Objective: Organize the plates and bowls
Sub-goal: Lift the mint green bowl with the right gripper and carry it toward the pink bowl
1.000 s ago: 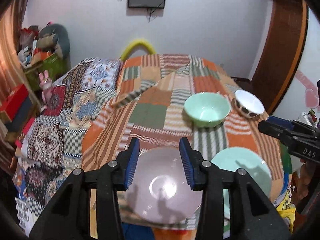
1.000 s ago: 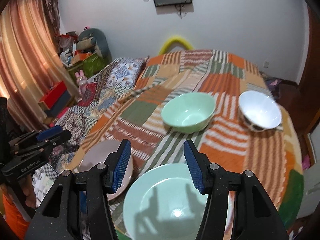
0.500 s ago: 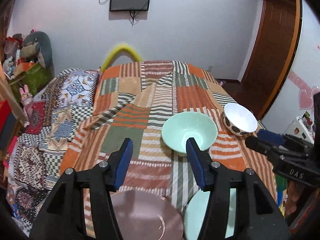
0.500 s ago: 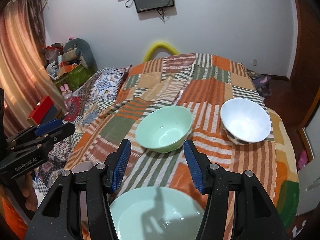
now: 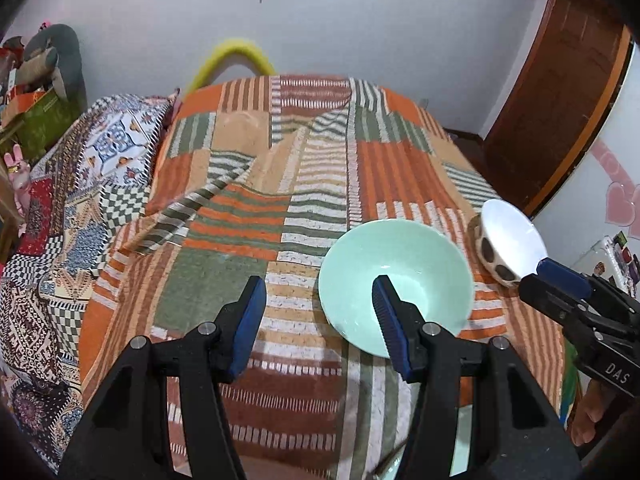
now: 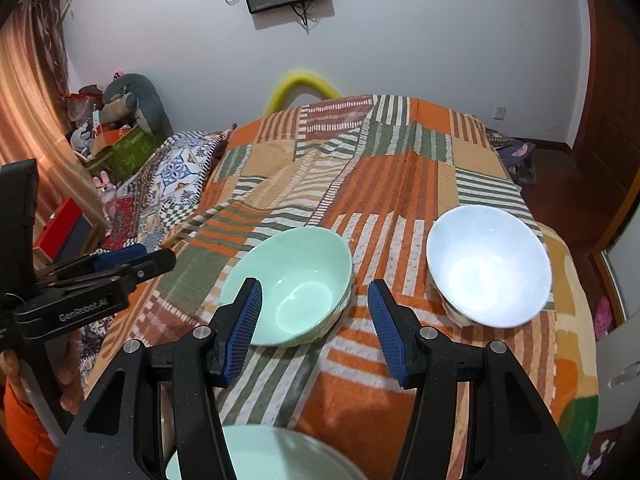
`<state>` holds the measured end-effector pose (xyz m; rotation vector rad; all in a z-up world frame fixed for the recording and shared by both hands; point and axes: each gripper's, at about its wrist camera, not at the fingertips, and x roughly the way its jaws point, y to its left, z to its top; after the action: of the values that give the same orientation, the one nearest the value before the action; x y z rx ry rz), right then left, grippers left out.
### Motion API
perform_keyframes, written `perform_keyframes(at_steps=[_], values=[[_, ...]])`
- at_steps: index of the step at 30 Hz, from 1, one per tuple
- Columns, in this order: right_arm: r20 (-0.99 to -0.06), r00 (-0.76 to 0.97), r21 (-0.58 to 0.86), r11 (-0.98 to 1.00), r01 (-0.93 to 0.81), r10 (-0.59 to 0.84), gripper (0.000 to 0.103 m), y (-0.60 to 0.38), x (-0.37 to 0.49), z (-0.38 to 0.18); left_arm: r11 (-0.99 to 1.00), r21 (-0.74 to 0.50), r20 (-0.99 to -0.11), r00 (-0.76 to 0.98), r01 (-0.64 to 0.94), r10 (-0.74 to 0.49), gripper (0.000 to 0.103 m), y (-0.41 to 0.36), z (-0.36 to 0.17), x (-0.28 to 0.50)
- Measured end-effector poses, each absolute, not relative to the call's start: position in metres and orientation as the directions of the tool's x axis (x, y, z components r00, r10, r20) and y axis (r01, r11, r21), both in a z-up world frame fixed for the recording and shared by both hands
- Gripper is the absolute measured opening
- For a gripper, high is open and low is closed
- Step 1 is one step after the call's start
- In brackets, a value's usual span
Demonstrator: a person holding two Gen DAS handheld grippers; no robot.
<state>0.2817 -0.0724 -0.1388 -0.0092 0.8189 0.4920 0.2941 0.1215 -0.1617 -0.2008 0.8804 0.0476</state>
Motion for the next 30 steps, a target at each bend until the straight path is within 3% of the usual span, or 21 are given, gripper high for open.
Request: perform_keyframes(at_steps=[15, 22, 27, 30], values=[[-0.787, 0.492, 0.176, 0.899, -0.400, 0.373, 0.052, -0.059, 0.323, -0.183, 0.968, -0.203, -0.843, 0.529, -0.148, -0.096, 0.054, 0.128, -0.224, 0.344], [-0.805, 0.439, 0.231, 0.891, -0.390, 0.401, 0.051, -0.058, 0.334, -0.195, 0.970, -0.209, -0.855, 0.504, -0.123, -0.120, 0.029, 0.126, -0.235, 0.349], [-0.811, 0.417, 0.240, 0.884, -0.401, 0.409, 0.031, -0.056, 0.334, -0.199, 0.969, -0.224, -0.862, 0.486, -0.107, -0.145, 0.019, 0.124, -0.243, 0.347], [-0.815, 0.421, 0.223, 0.887, -0.404, 0.397, 0.027, -0.053, 0.333, -0.200, 0.965, -0.245, -0.861, 0.480, -0.096, -0.171, 0.011, 0.122, -0.246, 0.347]])
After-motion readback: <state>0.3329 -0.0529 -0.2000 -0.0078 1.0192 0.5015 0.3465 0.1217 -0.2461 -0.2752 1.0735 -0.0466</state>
